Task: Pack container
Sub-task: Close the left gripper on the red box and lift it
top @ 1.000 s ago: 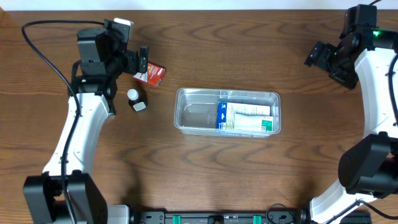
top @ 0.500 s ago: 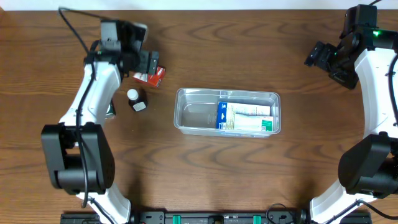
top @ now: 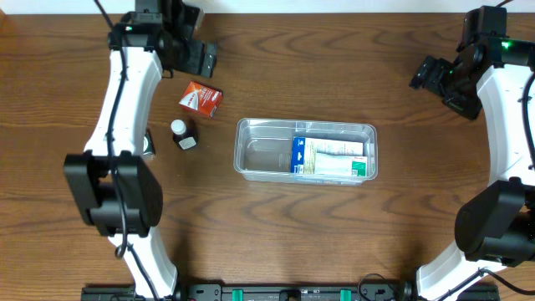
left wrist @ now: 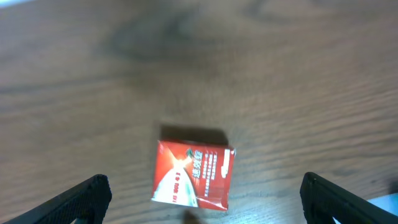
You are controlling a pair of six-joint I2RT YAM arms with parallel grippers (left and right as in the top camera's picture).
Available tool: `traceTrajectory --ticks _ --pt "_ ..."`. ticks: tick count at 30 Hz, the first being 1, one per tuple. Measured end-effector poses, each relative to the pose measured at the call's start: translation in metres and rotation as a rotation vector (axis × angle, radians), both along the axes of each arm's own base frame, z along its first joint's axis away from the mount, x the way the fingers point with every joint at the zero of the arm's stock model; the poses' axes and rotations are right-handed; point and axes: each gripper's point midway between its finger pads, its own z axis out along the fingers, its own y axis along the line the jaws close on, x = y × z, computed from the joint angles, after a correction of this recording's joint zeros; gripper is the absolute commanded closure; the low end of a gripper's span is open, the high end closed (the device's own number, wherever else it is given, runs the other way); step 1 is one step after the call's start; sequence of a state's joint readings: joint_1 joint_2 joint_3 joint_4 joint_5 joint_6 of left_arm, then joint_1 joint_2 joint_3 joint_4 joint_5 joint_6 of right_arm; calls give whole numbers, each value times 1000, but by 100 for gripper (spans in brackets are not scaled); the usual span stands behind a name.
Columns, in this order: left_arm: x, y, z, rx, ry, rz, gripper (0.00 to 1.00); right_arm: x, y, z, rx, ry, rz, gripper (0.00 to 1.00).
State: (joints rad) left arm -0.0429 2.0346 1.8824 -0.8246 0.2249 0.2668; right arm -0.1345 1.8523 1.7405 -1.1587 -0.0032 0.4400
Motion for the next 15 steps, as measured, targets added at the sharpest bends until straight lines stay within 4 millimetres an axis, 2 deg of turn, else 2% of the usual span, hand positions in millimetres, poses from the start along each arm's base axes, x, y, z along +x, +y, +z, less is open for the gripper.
traceTrajectory --ticks 3,6,9,15 --pt "-2 0 -35 4 86 0 2 0 0 0 0 0 0 1" --pt "-4 3 -53 22 130 8 2 0 0 0 0 0 0 1" --pt "-8 8 -64 47 163 19 2 0 0 0 0 0 0 1" --pt "-10 12 -70 71 185 29 2 0 0 0 0 0 0 1"
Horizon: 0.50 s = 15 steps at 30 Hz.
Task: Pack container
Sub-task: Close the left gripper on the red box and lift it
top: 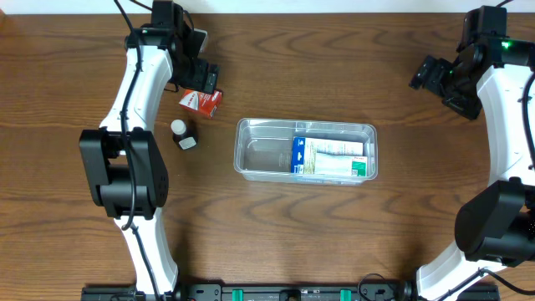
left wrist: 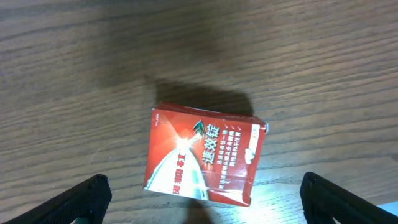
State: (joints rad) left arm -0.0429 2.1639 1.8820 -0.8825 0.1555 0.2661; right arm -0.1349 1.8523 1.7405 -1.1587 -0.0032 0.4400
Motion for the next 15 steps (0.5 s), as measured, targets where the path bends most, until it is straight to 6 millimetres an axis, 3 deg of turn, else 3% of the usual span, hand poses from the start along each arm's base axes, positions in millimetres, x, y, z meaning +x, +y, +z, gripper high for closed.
traceTrajectory --ticks 9,15 --pt "-9 1 -41 10 104 1 2 0 0 0 0 0 0 1" --pt "-11 2 -49 11 126 1 2 0 0 0 0 0 0 1"
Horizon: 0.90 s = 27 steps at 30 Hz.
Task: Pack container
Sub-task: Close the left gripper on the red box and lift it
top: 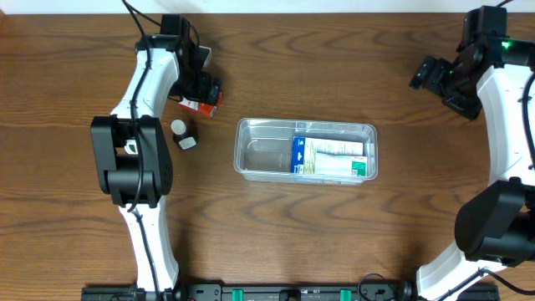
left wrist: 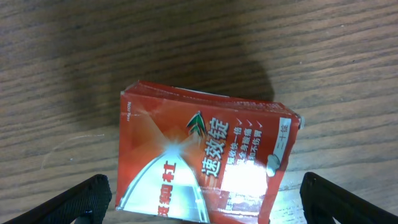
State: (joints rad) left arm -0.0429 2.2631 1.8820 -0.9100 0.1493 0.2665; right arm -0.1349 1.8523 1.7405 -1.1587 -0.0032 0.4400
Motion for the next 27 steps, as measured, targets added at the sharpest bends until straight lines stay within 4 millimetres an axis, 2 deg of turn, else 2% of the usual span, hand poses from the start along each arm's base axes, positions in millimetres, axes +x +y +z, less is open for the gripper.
traceTrajectory --ticks 10,19,26,27 --pt "0 0 -2 0 3 -1 2 0 0 0 0 0 0 1" --pt "-4 0 -36 6 61 -23 2 0 0 0 0 0 0 1" --pt "-4 1 -37 11 61 -25 1 0 0 0 0 0 0 1" --pt "-4 1 -37 10 61 -26 3 0 0 0 0 0 0 1"
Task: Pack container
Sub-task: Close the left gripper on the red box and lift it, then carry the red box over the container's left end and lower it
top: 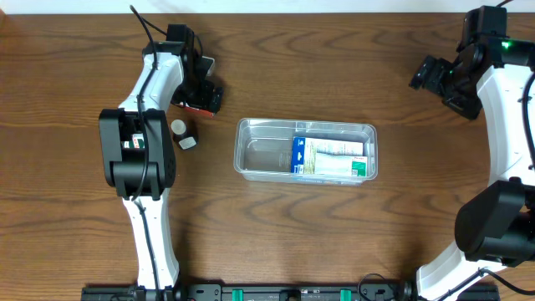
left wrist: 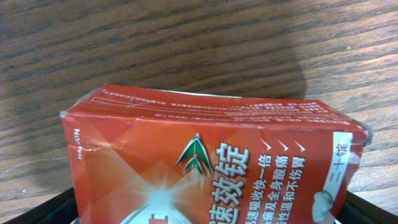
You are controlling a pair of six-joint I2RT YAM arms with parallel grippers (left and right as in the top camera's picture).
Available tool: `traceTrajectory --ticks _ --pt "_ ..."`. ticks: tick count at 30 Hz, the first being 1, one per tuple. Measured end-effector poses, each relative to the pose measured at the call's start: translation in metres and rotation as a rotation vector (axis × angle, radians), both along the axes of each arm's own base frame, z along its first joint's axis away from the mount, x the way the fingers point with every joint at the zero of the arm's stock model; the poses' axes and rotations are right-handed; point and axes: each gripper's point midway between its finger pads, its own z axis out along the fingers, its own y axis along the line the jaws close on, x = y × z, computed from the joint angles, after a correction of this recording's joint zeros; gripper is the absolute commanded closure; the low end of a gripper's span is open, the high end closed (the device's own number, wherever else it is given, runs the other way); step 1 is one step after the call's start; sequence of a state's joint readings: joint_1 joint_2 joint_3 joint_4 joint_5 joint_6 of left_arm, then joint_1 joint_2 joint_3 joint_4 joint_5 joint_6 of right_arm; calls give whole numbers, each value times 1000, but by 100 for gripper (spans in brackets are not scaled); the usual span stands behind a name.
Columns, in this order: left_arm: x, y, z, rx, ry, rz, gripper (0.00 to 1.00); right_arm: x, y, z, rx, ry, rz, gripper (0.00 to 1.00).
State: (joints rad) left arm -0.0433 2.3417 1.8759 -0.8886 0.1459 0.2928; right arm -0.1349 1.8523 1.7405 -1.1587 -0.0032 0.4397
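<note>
A red medicine box (left wrist: 211, 155) with Chinese print lies on the wooden table and fills the left wrist view. My left gripper (left wrist: 205, 214) is down over it, open, with a dark finger (left wrist: 43, 211) at each side of the box. In the overhead view only a red edge of the box (top: 189, 106) shows under the left gripper (top: 201, 90). The clear plastic container (top: 251, 127) sits mid-table with a blue, white and green carton (top: 330, 157) in its right half. My right gripper (top: 430, 75) hangs far right, away from everything.
A small dark bottle with a white cap (top: 182, 134) stands just below the red box, left of the container. The table's far edge runs close behind the left arm.
My left gripper has come lower onto the red box, which now fills the wrist view between the fingers. The right arm has not moved.
My left gripper was open and high above the red box at the table's back left. At each later moment it stood closer over the box, still open. Now the box sits between its fingers. Container, bottle and right arm stayed put.
</note>
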Motion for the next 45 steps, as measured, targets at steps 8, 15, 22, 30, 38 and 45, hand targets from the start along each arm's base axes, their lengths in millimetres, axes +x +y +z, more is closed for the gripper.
traceTrajectory --ticks 8,15,22,30,38,45 --pt "-1 0 0 0 5 5 13 0 0 0 0 0 0 1" --pt "-8 1 5 0 39 12 15 0 0 0 0 0 0 1" --pt "4 0 30 -7 6 55 16 0 0 0 0 0 0 1" --pt "-5 -6 80 -17 -39 77 15 0 0 0 0 0 0 1" --pt "-41 -64 166 -116 -120 -12 15 0 0 0 0 0 0 1" --pt "-109 -130 197 -144 -32 -166 15 0 0 0 0 0 0 1"
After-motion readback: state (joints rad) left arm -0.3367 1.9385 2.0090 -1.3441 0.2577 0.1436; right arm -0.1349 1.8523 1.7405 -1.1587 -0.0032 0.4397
